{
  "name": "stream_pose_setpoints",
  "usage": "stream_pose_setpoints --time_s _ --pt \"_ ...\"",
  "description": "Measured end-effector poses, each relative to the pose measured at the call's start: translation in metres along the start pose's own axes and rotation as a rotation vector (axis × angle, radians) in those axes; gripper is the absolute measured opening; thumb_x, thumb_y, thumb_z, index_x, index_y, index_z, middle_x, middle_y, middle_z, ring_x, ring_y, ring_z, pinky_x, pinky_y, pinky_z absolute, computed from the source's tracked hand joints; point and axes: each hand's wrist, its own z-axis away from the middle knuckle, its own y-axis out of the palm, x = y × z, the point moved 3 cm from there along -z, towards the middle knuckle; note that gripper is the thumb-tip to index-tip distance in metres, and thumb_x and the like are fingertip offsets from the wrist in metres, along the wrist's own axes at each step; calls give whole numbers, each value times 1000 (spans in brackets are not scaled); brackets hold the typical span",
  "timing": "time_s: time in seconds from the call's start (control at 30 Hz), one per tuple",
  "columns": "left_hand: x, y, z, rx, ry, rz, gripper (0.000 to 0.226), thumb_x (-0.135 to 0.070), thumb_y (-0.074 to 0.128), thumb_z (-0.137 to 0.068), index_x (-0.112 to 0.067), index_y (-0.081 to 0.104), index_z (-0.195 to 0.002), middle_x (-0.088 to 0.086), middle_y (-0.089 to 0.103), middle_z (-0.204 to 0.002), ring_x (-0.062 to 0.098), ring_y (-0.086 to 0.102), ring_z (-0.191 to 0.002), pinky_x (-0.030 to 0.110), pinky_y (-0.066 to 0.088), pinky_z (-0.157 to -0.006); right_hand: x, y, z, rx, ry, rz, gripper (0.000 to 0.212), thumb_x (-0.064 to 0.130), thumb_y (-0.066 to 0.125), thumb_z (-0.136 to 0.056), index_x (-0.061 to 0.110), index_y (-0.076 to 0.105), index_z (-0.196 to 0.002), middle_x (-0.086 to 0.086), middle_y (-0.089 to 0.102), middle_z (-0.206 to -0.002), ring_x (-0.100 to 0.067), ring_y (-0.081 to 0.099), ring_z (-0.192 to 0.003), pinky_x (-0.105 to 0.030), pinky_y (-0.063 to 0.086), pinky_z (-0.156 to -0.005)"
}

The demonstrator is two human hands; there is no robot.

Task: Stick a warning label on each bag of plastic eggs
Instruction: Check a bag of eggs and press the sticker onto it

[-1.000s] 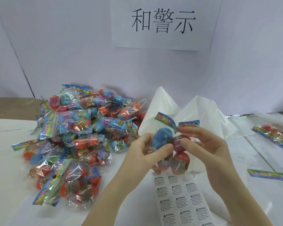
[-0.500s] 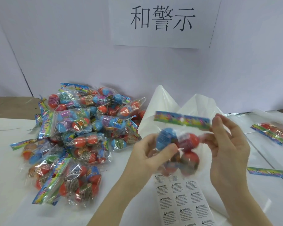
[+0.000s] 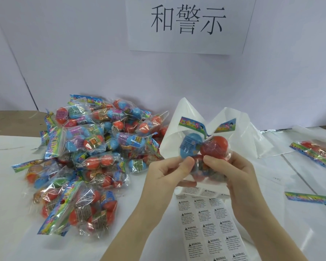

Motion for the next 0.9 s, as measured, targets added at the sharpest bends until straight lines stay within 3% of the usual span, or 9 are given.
stream_pose_setpoints --time_s 0.07,0.2,0.33,0.47,0.53,0.6,0.7,0.77,0.9 --pt "0 0 0 -7 -3 -12 25 -33 56 -74 -21 78 -71 -1 73 -70 12 70 -68 19 53 -61 1 0 0 -15 -12 -9 18 29 69 -63 13 73 -72 -8 70 -67 -22 63 -64 -30 45 -63" --pt "0 -1 0 -39 19 -37 35 -31 46 -83 -19 77 -72 2 75 -76 13 70 -72 19 54 -62 4 -2 2 -51 -57 -6 54 51 70 -71 -3 63 -70 -30 57 -67 -22 53 -63 -22 45 -60" --pt "-3 -1 1 -78 52 -94 33 -31 50 -87 -22 76 -69 -2 74 -73 9 68 -69 18 53 -61 4 0 1 -62 -63 -55 50 46 66 -62 -3 65 -59 -16 62 -60 -17 54 -54 -15 44 -51" --pt "-6 -7 0 -98 51 -49 22 -31 61 -78 -19 75 -91 10 73 -83 22 70 -74 28 56 -61 8 -1 4 -37 -136 26 38 44 69 -65 10 67 -47 -8 59 -47 -12 52 -46 -14 43 -51" --pt "-8 -4 0 -70 11 3 16 -34 71 -74 -21 76 -82 6 73 -78 21 70 -68 24 54 -53 8 0 4 22 -131 90 31 38 82 -60 9 70 -56 -11 61 -52 -13 55 -49 -15 45 -53" --pt "-8 1 1 -88 -32 41 14 -35 80 -67 -23 75 -70 1 71 -67 16 68 -57 22 52 -47 5 0 2 79 -83 89 20 29 79 -58 13 71 -69 -5 66 -61 -14 61 -56 -18 48 -54" --pt "-7 4 3 -109 -7 -5 16 -39 70 -56 -25 72 -62 -4 66 -57 5 62 -50 14 48 -48 4 0 1 117 -59 103 33 19 71 -60 14 69 -93 -8 71 -78 -22 63 -72 -33 53 -65" --pt "-8 4 4 -92 4 -21 13 -38 69 -57 -26 71 -59 -6 64 -54 1 60 -49 11 45 -48 7 2 2 141 -79 108 27 16 69 -60 18 71 -87 -5 71 -76 -21 63 -72 -37 52 -66" --pt "-3 6 5 -69 -59 19 24 -44 69 -56 -20 70 -61 -1 62 -53 9 58 -44 17 45 -42 8 4 4 138 -120 64 23 15 68 -62 30 72 -79 2 69 -69 -10 64 -59 -23 50 -48"
